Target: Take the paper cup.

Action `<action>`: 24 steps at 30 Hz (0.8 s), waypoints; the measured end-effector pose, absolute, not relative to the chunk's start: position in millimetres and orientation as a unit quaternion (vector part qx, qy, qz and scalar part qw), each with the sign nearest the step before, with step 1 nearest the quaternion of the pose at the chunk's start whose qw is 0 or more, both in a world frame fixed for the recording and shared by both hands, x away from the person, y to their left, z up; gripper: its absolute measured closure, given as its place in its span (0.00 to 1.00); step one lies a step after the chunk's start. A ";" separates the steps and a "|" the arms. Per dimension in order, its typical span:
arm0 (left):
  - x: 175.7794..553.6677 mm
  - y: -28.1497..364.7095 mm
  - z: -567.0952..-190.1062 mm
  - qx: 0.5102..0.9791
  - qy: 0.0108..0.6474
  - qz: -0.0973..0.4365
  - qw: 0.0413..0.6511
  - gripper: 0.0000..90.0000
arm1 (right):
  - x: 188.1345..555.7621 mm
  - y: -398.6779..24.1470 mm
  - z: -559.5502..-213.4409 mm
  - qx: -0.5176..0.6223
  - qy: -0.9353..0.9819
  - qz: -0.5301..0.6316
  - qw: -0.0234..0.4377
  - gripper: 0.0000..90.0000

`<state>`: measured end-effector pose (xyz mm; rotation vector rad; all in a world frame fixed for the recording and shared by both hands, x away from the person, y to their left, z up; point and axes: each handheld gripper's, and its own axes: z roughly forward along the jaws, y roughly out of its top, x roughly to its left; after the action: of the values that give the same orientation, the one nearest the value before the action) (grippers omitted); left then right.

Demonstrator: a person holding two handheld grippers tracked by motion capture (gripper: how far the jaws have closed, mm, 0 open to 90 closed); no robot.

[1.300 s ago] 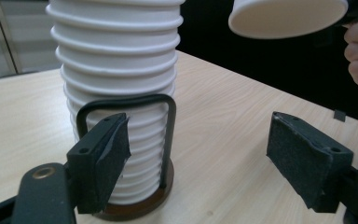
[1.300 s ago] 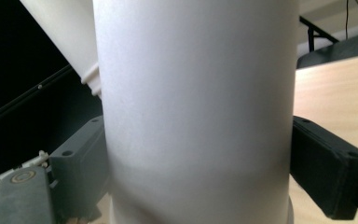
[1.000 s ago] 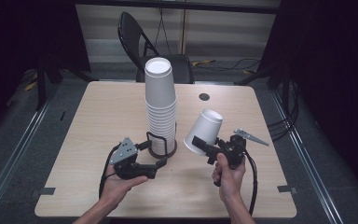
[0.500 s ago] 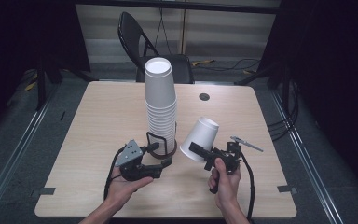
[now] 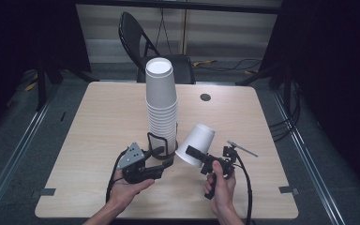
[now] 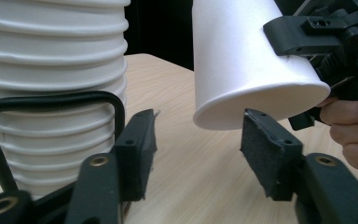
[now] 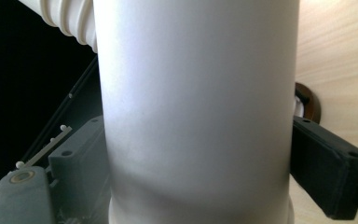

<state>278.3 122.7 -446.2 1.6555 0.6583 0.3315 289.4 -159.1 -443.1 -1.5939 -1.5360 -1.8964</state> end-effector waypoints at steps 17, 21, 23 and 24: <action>273.9 115.1 -454.2 0.728 0.268 0.165 0.610 0.70 | 285.6 -145.1 -448.9 -0.548 -0.520 -0.637 0.149 0.14; 272.2 111.9 -452.5 0.735 0.252 0.189 0.600 0.77 | 284.4 -139.6 -449.6 -0.545 -0.529 -0.631 0.159 0.14; 272.2 111.2 -452.0 0.734 0.251 0.198 0.599 0.78 | 283.5 -136.4 -450.5 -0.543 -0.532 -0.628 0.164 0.14; 272.5 111.3 -452.2 0.733 0.254 0.202 0.598 0.79 | 283.1 -134.7 -450.8 -0.543 -0.533 -0.628 0.164 0.14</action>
<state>272.5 111.3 -452.2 1.7008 0.5884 0.4687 283.1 -134.7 -450.8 -1.5467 -1.5206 -1.7898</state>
